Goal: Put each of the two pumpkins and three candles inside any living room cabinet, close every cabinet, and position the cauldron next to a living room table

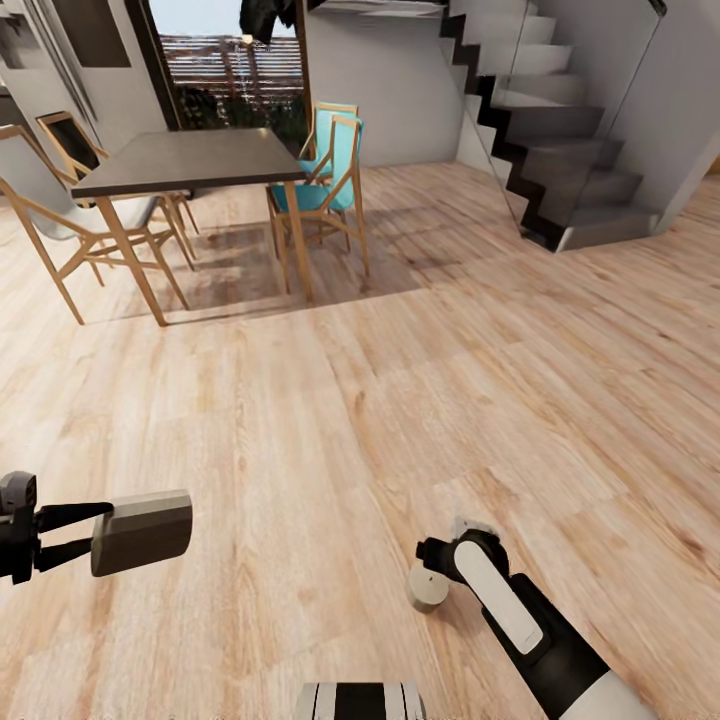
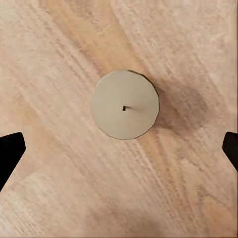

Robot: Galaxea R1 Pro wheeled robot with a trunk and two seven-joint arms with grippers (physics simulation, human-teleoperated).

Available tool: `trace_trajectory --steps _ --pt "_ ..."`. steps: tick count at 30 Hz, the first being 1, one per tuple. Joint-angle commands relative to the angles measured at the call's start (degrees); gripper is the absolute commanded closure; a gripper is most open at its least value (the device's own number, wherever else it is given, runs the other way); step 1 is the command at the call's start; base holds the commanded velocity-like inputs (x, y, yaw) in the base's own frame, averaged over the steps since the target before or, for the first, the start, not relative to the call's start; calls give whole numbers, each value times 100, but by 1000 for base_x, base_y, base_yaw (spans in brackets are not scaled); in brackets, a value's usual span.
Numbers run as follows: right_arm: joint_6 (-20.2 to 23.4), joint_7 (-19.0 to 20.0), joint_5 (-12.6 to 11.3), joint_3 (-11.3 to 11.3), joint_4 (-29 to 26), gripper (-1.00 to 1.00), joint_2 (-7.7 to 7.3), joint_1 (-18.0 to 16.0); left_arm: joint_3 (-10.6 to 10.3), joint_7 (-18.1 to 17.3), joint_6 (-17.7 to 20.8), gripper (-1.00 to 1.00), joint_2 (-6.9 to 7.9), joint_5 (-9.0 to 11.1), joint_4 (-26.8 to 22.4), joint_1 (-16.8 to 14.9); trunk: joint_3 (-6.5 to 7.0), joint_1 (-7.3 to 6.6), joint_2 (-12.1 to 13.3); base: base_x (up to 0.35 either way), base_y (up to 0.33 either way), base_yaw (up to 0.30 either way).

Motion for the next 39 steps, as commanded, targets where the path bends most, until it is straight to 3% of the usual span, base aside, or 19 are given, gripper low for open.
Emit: trace_trajectory --steps 1,5,17,23,32,39 --pt "-9 -27 11 14 0 -100 31 -6 3 -43 20 100 3 -21 13 -5 -27 1 -4 0 0 0" --pt "-41 64 86 13 13 -100 105 -6 1 -46 20 100 4 -19 28 -5 -116 11 -9 0 0 0" --pt "-47 92 105 13 42 -100 117 -6 -2 -75 20 100 5 -12 31 -1 -360 40 -24 0 0 0" --pt "-47 93 106 13 47 -100 123 -6 -2 -418 19 100 8 -37 46 4 -492 55 -32 0 0 0" --pt "-55 101 156 13 222 -100 135 -6 -2 -506 20 100 28 -81 234 4 -692 78 -44 0 0 0" --pt "-56 102 166 13 236 -100 149 -6 -2 -511 20 100 93 -76 242 9 -692 78 -44 0 0 0"
